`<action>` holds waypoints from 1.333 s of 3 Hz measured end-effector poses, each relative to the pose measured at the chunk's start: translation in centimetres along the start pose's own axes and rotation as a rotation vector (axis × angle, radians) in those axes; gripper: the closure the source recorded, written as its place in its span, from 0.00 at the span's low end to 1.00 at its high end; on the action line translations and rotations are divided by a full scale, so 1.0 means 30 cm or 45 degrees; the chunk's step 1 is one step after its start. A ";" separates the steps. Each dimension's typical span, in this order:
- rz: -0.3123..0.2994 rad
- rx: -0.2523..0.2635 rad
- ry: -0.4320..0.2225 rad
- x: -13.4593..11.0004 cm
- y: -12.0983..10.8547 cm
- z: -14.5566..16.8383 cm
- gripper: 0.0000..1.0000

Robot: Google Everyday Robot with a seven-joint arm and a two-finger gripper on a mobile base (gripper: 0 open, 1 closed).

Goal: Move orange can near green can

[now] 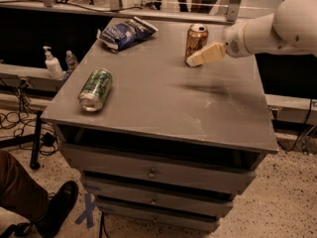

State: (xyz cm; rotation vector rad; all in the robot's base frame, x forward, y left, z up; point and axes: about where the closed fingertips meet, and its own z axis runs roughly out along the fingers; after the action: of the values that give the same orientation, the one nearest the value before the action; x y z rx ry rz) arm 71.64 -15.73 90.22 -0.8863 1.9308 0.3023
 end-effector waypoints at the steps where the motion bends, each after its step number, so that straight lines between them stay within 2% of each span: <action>1: 0.085 -0.014 -0.091 -0.011 -0.047 0.112 0.00; 2: 0.164 -0.049 -0.208 -0.044 -0.064 0.172 0.17; 3: 0.222 -0.089 -0.294 -0.080 -0.051 0.191 0.41; 4: 0.242 -0.153 -0.346 -0.108 0.008 0.169 0.64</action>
Offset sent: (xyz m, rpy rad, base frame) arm 0.0738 0.0310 -0.0052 0.3772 -0.0604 -0.0030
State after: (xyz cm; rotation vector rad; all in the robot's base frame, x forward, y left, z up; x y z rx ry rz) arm 75.76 -11.34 90.30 -0.6984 1.7578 0.6247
